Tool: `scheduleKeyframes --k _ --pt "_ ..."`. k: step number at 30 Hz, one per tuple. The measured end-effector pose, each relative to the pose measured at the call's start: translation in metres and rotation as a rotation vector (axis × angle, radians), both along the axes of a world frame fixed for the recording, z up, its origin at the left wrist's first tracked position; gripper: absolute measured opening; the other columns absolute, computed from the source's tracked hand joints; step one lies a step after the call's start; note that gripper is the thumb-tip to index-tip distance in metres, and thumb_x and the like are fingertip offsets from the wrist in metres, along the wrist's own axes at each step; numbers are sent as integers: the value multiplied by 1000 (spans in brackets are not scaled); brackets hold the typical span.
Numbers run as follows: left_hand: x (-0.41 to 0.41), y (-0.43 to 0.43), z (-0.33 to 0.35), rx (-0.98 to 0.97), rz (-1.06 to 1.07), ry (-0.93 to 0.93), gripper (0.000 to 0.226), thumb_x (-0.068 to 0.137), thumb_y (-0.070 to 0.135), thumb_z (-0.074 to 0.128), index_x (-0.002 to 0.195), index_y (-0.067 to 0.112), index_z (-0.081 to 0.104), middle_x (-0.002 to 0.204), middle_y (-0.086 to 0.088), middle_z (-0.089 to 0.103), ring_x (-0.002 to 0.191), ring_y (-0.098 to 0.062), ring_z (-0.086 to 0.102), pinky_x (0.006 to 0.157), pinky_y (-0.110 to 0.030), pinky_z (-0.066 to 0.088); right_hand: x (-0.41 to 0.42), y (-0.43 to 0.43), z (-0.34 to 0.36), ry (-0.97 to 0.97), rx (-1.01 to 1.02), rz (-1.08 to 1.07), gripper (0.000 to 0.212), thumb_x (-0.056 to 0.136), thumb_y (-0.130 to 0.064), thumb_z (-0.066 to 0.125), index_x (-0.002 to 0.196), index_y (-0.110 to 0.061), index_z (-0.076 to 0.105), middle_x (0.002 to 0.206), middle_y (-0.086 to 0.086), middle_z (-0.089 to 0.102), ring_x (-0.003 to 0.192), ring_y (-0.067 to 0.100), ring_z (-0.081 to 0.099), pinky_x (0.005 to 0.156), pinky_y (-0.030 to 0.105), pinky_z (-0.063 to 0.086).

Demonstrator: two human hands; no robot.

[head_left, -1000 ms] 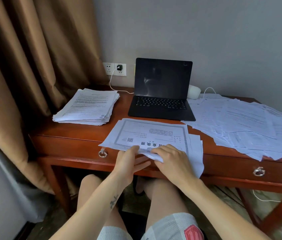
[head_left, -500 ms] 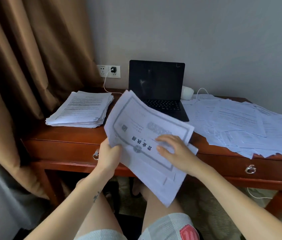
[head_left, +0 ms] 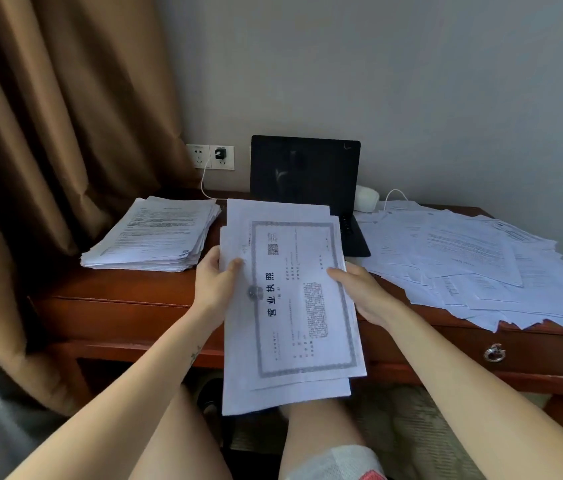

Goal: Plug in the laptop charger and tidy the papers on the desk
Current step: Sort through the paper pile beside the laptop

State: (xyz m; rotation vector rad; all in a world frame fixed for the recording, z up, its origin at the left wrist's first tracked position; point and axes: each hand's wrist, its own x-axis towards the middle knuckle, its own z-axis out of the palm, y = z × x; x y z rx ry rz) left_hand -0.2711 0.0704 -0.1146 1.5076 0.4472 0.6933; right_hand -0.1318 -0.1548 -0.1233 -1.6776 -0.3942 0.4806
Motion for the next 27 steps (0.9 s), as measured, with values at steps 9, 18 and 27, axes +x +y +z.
scheduleKeyframes --k 9,18,27 --pt "23 -4 5 131 -157 117 32 99 11 67 127 14 52 118 4 67 106 -9 64 83 -26 51 -5 4 17 -184 118 -152 33 102 -10 51 131 -26 56 120 -4 69 108 14 67 87 33 57" --pt "53 -7 81 90 4 -144 21 95 7 71 110 16 59 104 2 70 96 -17 69 73 -27 54 4 9 82 -388 335 -283 26 101 -11 56 124 -22 64 114 -11 73 101 1 69 78 17 57" --pt "56 -13 88 111 3 -239 22 95 11 72 113 16 62 108 4 71 98 -9 69 77 -24 56 0 6 97 -458 335 -295 18 103 -14 55 117 -25 61 110 -15 70 95 -7 67 72 11 54"
